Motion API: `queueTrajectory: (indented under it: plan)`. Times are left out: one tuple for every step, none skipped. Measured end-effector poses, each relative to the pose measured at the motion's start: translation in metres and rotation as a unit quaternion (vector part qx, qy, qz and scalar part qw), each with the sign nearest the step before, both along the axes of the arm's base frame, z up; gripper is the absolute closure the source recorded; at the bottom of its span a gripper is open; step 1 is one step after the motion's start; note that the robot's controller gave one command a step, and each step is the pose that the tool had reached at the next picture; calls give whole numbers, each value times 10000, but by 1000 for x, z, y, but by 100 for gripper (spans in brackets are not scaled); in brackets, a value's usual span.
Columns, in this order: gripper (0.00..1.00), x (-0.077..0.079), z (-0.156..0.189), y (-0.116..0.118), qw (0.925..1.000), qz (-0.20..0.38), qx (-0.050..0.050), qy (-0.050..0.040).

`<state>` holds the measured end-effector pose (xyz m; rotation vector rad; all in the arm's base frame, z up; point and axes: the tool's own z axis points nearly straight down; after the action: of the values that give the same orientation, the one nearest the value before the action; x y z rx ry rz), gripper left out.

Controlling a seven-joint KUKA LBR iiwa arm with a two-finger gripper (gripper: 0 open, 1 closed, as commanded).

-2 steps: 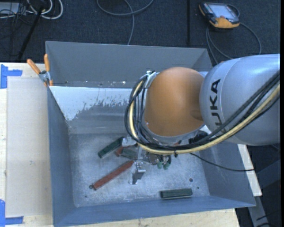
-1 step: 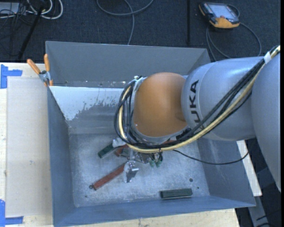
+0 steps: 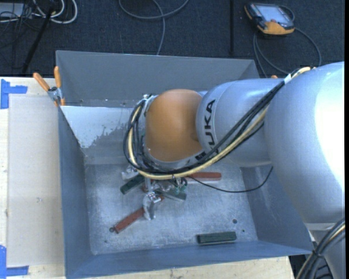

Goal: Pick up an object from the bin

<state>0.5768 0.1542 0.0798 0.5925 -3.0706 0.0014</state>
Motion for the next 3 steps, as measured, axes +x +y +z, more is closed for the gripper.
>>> queueTrajectory:
  plan:
    - [0,1,4,0,10000,2,30,-73]
    - [0,28,-2,-11,10000,-32,54,2]
    - [100,33,1,-11,10000,48,8,-54]
